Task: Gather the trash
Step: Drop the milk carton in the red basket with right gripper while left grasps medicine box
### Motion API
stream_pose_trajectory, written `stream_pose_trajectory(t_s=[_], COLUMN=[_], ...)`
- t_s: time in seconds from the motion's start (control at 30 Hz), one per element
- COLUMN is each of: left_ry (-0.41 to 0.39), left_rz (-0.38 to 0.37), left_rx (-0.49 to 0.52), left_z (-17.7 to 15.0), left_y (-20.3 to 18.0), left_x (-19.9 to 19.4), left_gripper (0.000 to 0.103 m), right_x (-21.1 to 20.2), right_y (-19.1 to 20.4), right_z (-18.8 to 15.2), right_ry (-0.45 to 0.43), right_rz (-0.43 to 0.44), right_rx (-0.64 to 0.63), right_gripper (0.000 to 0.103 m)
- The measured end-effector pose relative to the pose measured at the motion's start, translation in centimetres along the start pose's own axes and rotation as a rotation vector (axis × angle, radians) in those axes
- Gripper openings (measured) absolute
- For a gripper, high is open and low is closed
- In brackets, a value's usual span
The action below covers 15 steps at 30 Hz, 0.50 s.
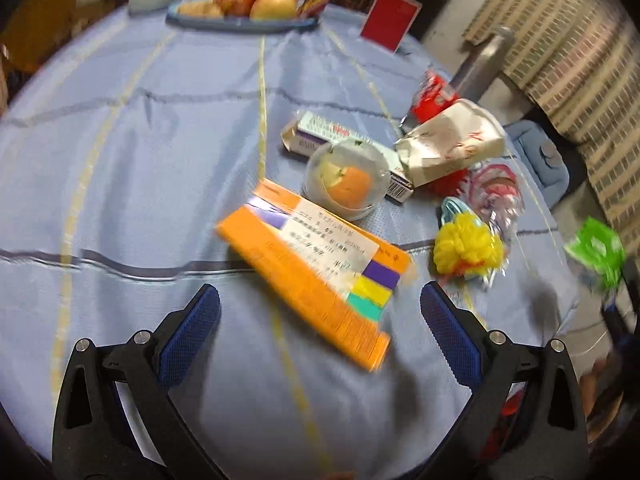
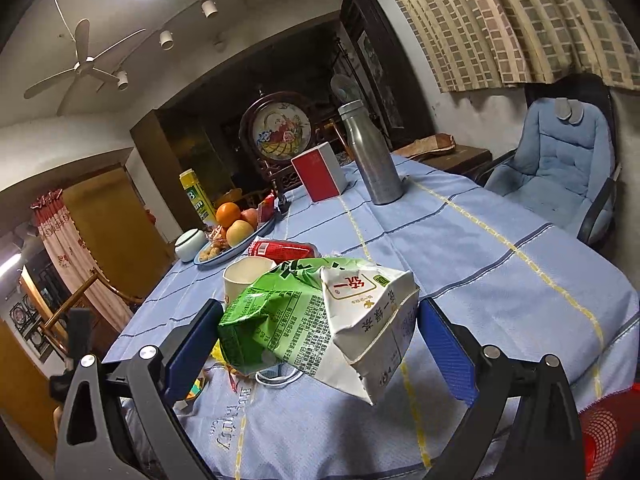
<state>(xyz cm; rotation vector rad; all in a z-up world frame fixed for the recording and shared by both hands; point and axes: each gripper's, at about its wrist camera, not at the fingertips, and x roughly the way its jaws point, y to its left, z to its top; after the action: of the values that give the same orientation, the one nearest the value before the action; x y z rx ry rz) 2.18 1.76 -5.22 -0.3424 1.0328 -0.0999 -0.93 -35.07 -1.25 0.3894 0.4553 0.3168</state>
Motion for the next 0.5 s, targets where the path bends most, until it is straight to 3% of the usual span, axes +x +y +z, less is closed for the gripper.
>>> stream_pose_trajectory(t_s=[0.17, 0.23, 0.27, 0.3, 0.33, 0.47, 0.5], left_ry=[-0.019, -0.042, -0.053, -0.066, -0.071, -0.105, -0.106], left_rz=[0.025, 0.083, 0.112, 0.141, 0.143, 0.14, 0.133], left_rx=[0.011, 0.071, 0.099, 0.125, 0.149, 0.248, 0.261], left_z=[1.1, 1.3, 1.2, 1.0, 0.7, -0.4, -0.8], left_y=[-1.8, -3.0, -3.5, -3.9, -4.3, -5.5, -5.6], left_x=[1.8, 2.5, 2.8, 2.9, 2.9, 2.3, 2.2], left_gripper=[0.096, 0.096, 0.09, 0.075, 0.071, 0.032, 0.031], right_x=[-0.3, -0.4, -0.6, -0.8, -1.1, -2.3, -2.6], right_y=[-0.9, -1.3, -1.5, -1.8, -2.1, -3.7, -4.2], right_z=[-0.2, -0.2, -0.2, -0.2, -0.2, -0.3, -0.4], right_ry=[-0.002, -0.005, -0.008, -0.013, -0.021, -0.043, -0.048], right_rz=[-0.004, -0.009, -0.014, -0.021, -0.031, -0.069, -0.081], right_rx=[0.017, 0.025, 0.028, 0.03, 0.032, 0.048, 0.054], right_gripper=[0.096, 0.096, 0.096, 0.096, 0.096, 0.095, 0.095])
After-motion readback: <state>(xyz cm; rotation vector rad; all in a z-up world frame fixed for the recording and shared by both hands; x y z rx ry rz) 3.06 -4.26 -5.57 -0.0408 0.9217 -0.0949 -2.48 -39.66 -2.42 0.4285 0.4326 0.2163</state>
